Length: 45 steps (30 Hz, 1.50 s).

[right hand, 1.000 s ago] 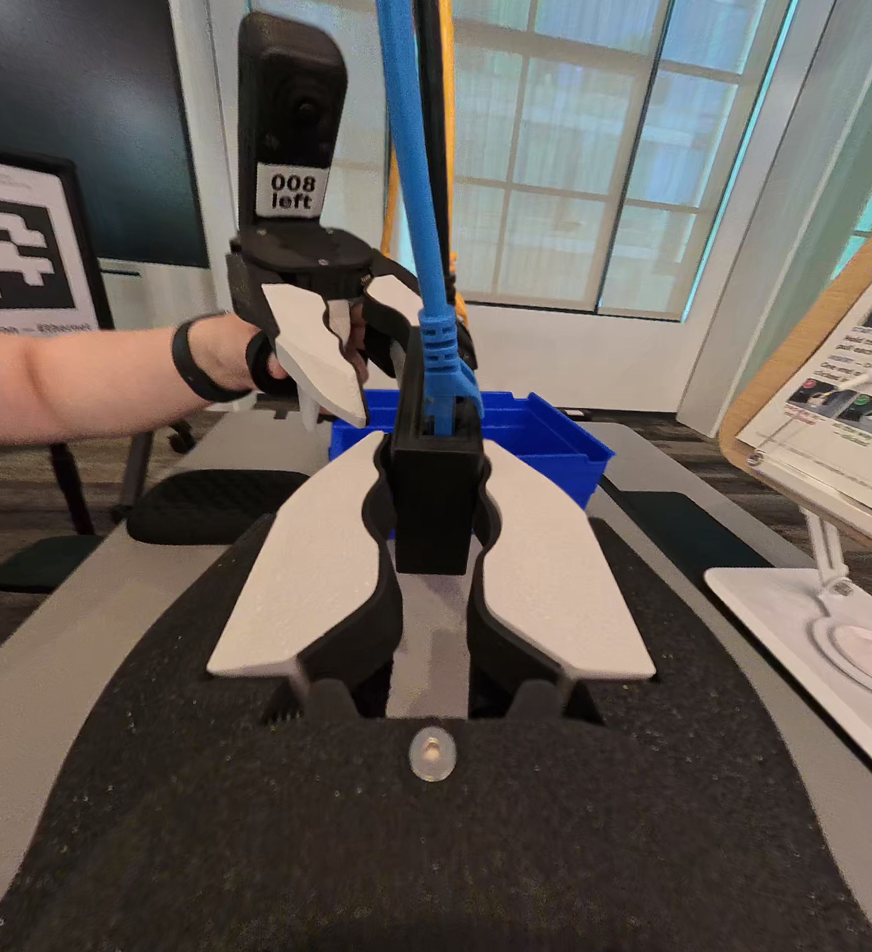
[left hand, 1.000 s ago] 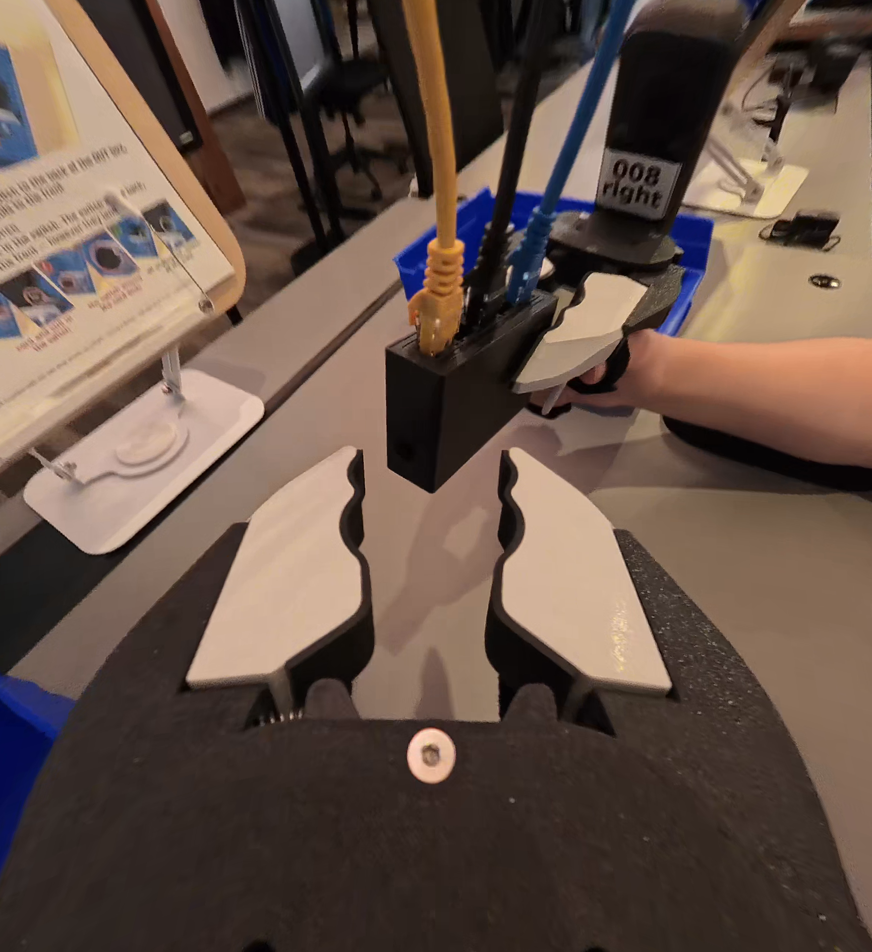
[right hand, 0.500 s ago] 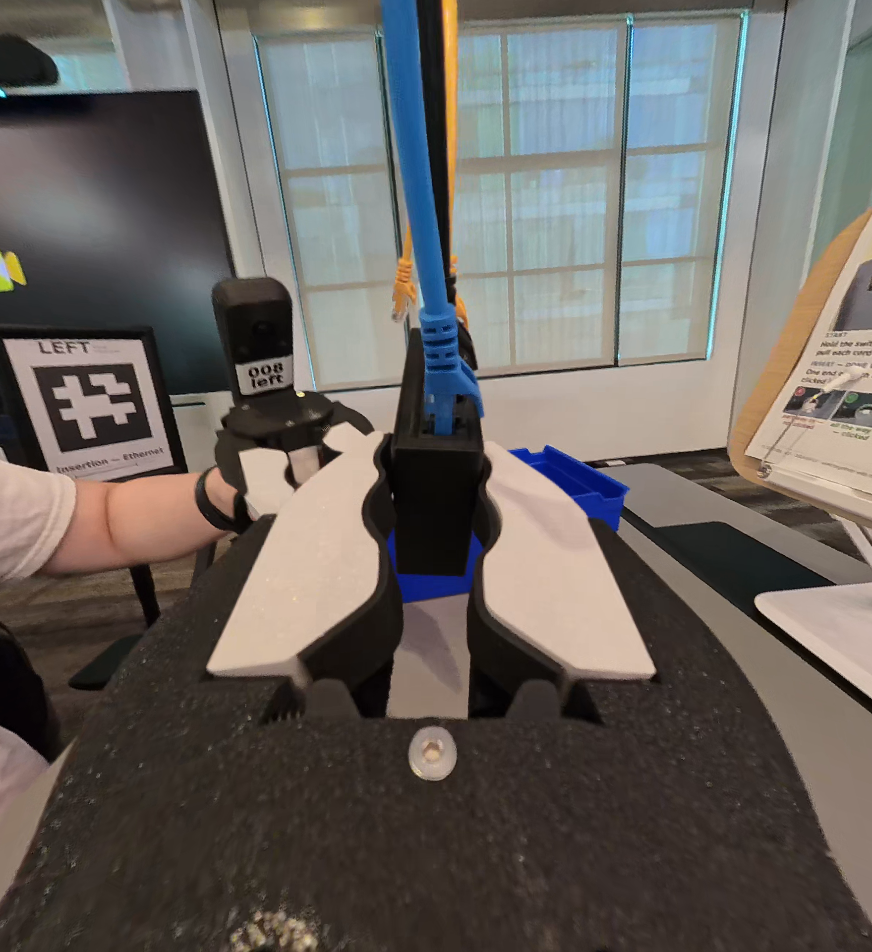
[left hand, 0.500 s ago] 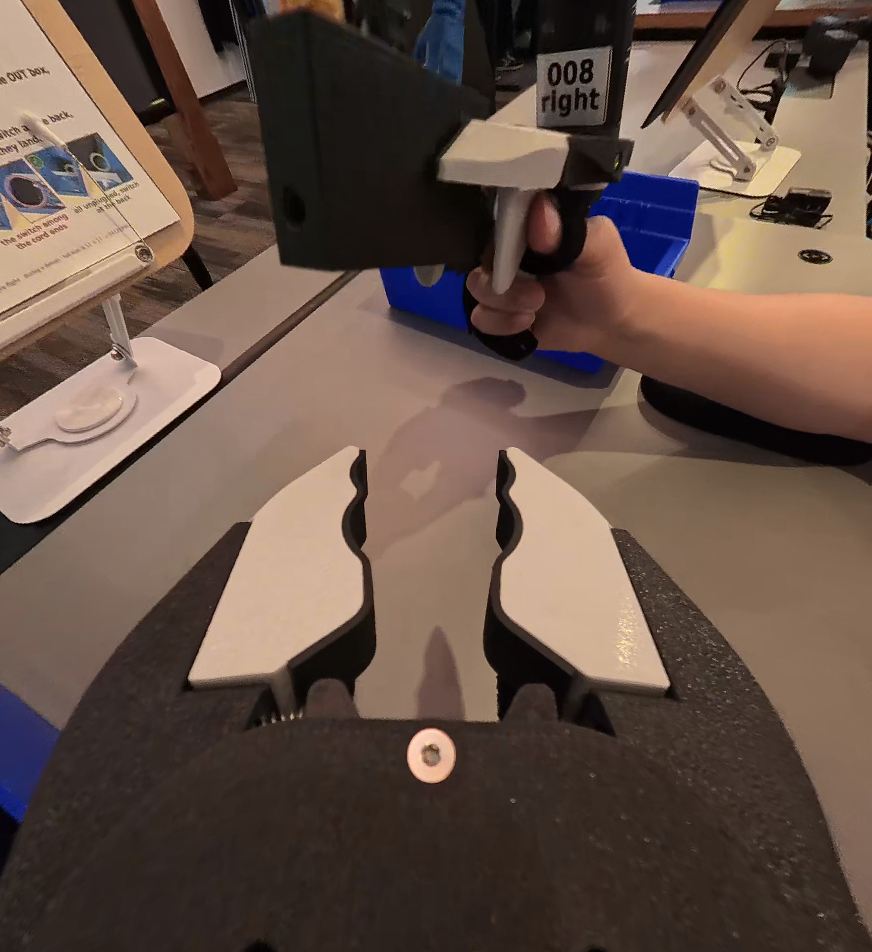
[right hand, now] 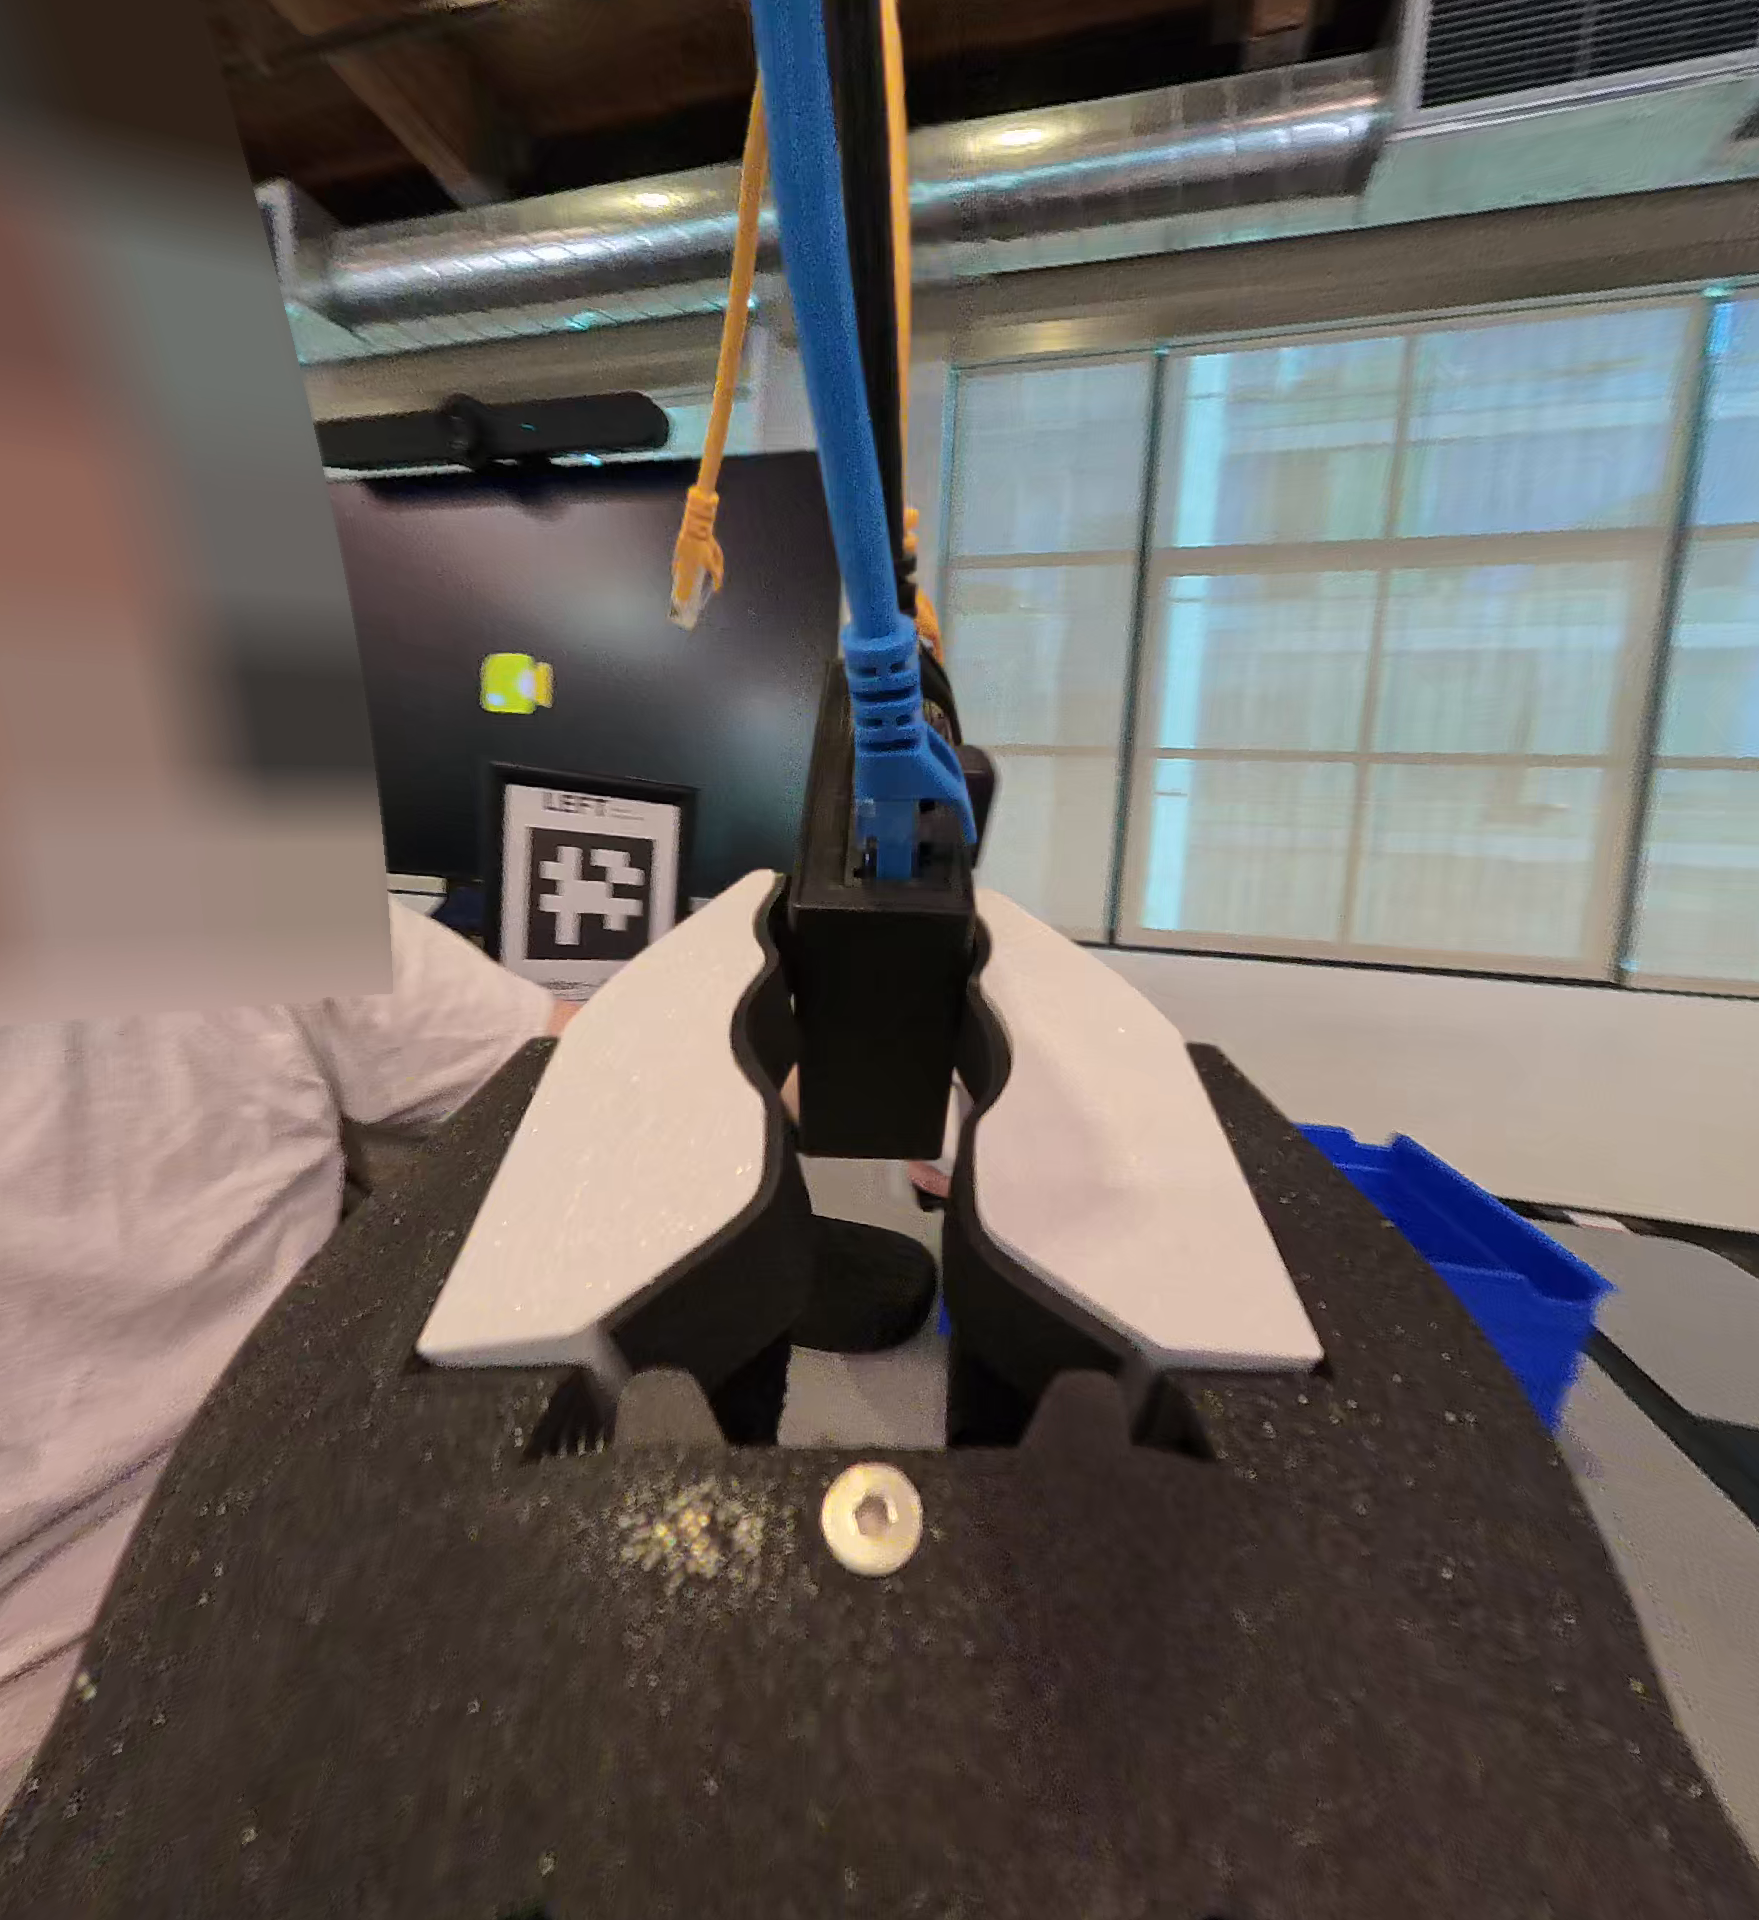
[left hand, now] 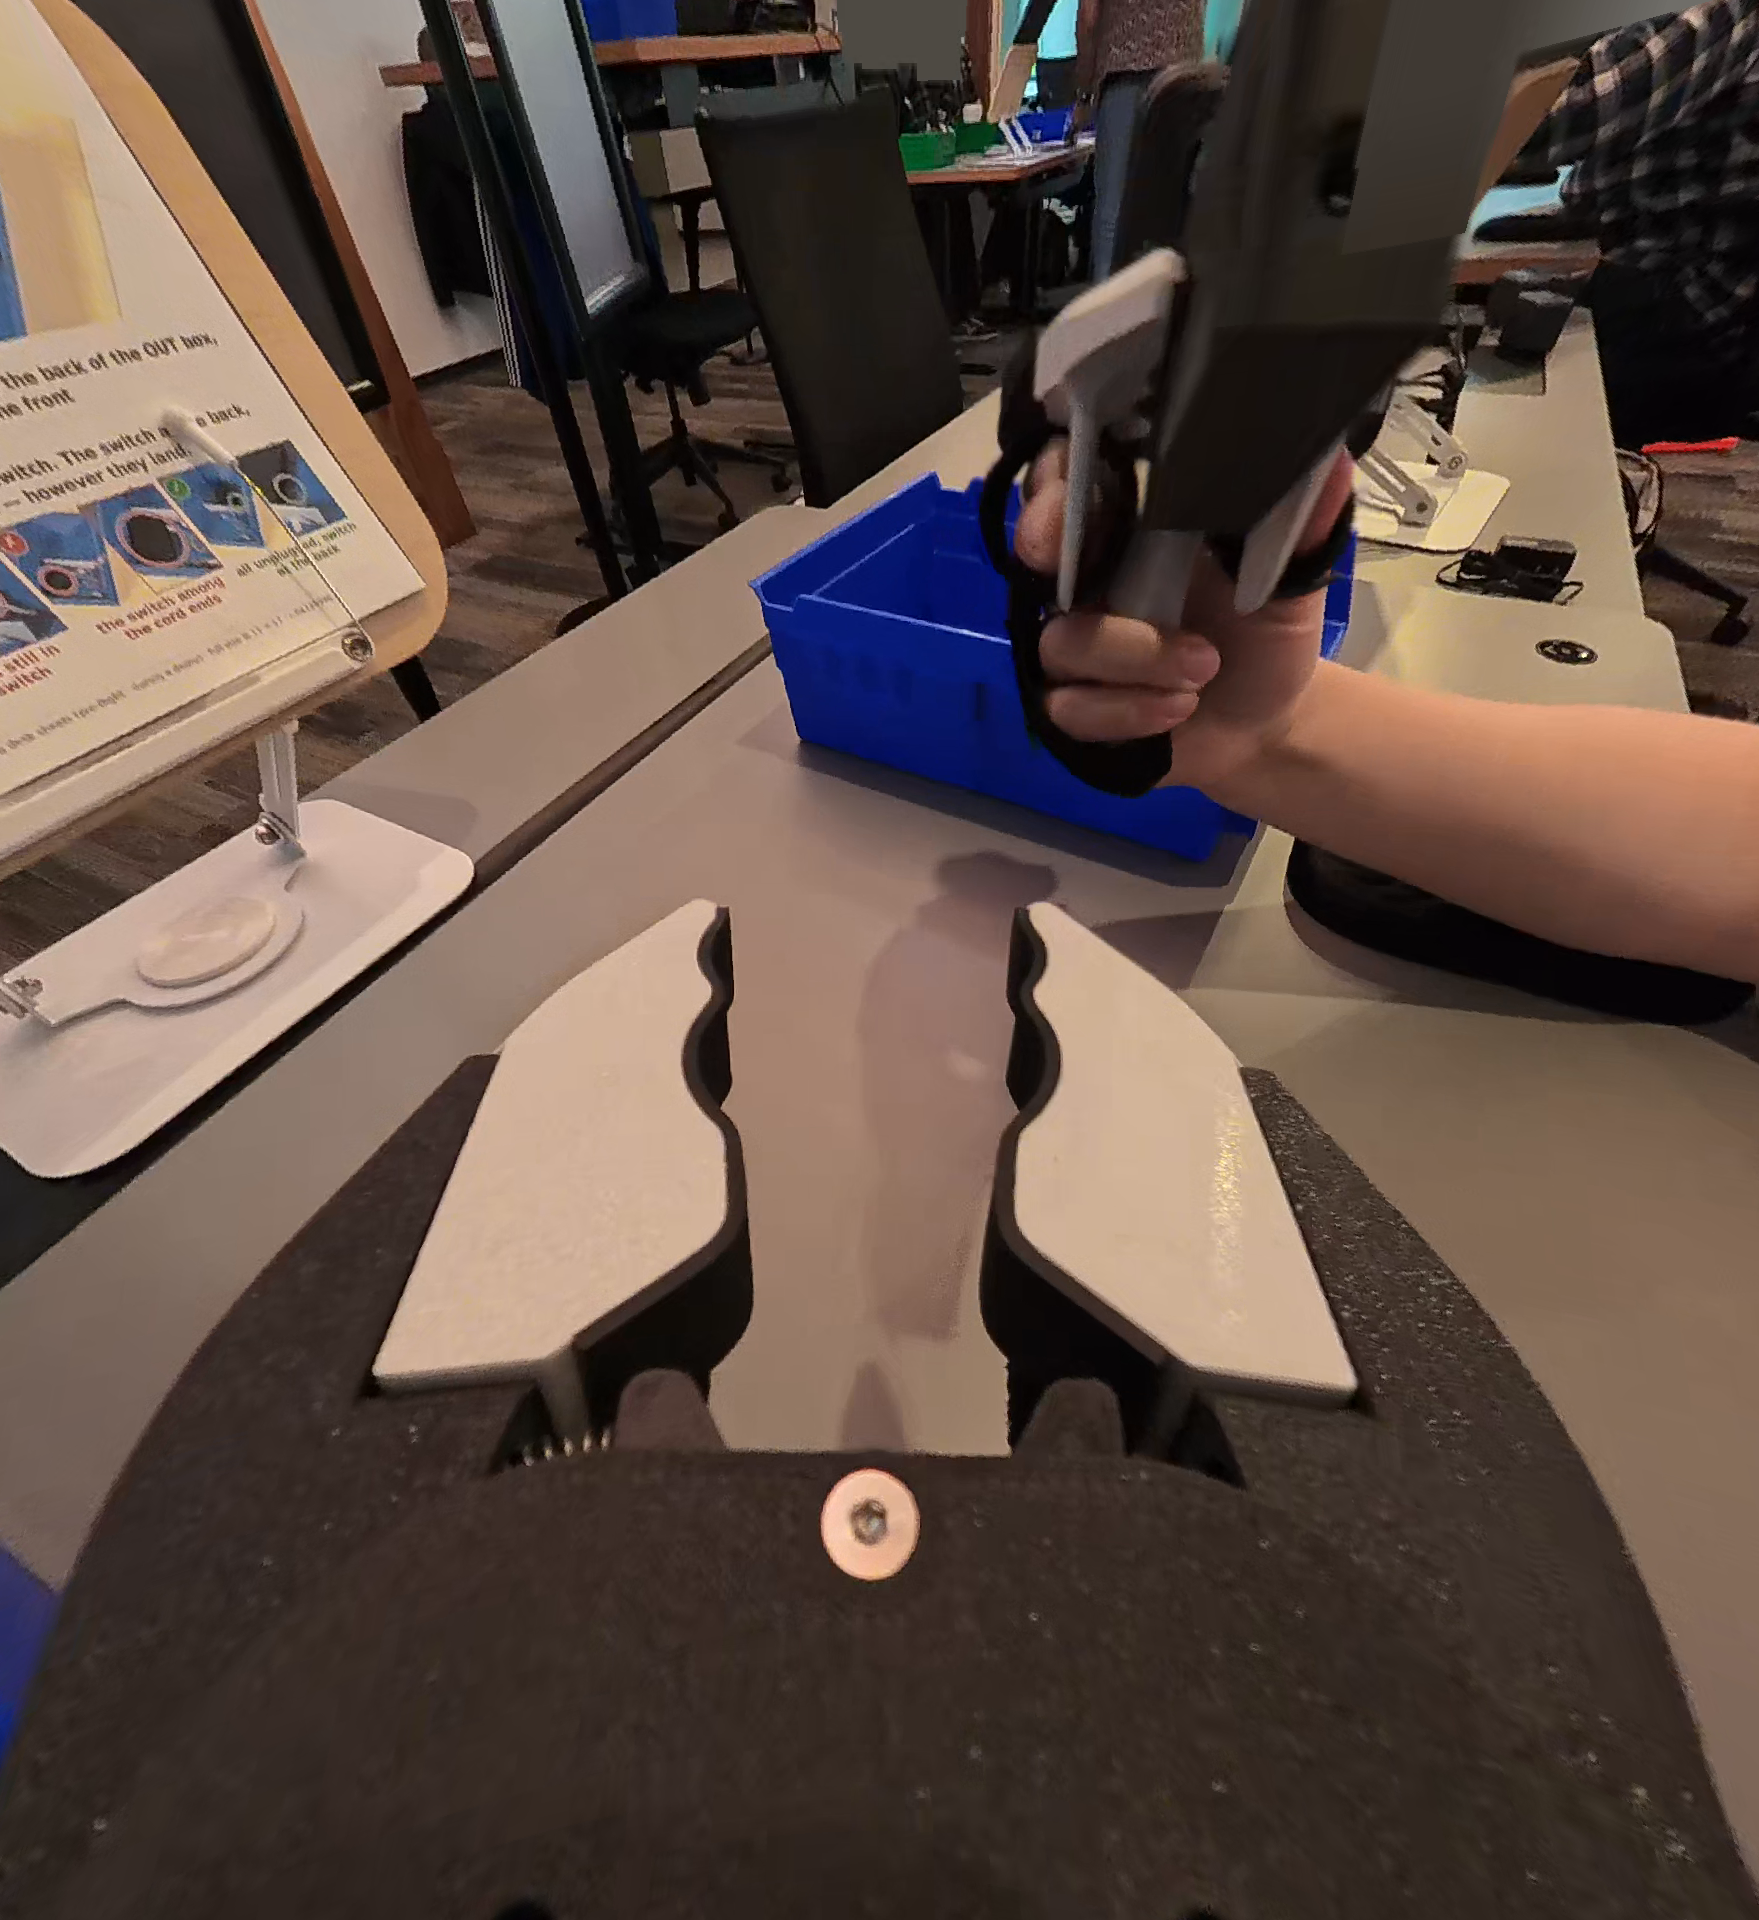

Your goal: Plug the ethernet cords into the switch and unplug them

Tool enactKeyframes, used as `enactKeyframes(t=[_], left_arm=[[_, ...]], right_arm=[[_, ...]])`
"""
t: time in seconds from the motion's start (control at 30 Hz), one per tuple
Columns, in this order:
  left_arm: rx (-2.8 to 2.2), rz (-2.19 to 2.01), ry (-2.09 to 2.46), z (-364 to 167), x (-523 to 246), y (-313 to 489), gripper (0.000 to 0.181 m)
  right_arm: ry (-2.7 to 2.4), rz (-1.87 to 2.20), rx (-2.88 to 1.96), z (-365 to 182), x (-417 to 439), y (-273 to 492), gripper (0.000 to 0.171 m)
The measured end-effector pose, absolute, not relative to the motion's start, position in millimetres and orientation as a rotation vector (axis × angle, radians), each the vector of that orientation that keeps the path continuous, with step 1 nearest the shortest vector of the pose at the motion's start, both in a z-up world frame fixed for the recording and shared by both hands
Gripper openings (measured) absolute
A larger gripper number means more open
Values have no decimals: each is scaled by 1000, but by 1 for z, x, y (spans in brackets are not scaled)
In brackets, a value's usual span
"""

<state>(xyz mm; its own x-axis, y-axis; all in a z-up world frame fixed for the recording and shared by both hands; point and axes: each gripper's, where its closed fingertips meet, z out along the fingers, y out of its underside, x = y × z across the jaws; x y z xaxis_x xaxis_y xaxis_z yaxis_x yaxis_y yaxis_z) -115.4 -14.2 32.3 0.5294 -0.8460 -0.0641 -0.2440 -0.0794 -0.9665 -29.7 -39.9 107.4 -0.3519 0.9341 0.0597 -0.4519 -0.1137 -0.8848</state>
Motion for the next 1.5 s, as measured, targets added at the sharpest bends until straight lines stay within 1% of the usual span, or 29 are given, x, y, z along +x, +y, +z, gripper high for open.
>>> enactKeyframes(t=[0.17,0.4,0.53,0.73,0.87,0.93,1.03,1.13,1.33,1.5], left_arm=[[-1578,-677,1003,45,-104,-20,52],[-1446,-709,1122,78,-88,-49,54],[-1457,-687,1175,77,-86,-53,55],[-1435,-793,1205,83,-71,-67,56],[-1450,-849,1175,88,-63,-73,52],[-1475,-814,1163,85,-64,-72,49],[-1504,-774,1120,82,-69,-69,49],[-1591,-911,1027,81,-71,-72,50],[-1686,-1073,904,77,-84,-76,59],[-1724,-1169,855,74,-91,-76,64]], right_arm=[[-1155,1748,-610,102,-28,-53,27],[-1268,1609,-674,85,-41,-55,27],[-1269,1573,-660,83,-43,-54,27],[-1312,1562,-640,76,-45,-60,27],[-1334,1463,-616,71,-52,-62,27],[-1347,1438,-601,71,-52,-64,27],[-1333,1393,-584,72,-52,-62,26],[-1348,1318,-592,70,-54,-61,26],[-1424,1113,-571,71,-60,-67,26],[-1437,1066,-552,73,-63,-71,26]])
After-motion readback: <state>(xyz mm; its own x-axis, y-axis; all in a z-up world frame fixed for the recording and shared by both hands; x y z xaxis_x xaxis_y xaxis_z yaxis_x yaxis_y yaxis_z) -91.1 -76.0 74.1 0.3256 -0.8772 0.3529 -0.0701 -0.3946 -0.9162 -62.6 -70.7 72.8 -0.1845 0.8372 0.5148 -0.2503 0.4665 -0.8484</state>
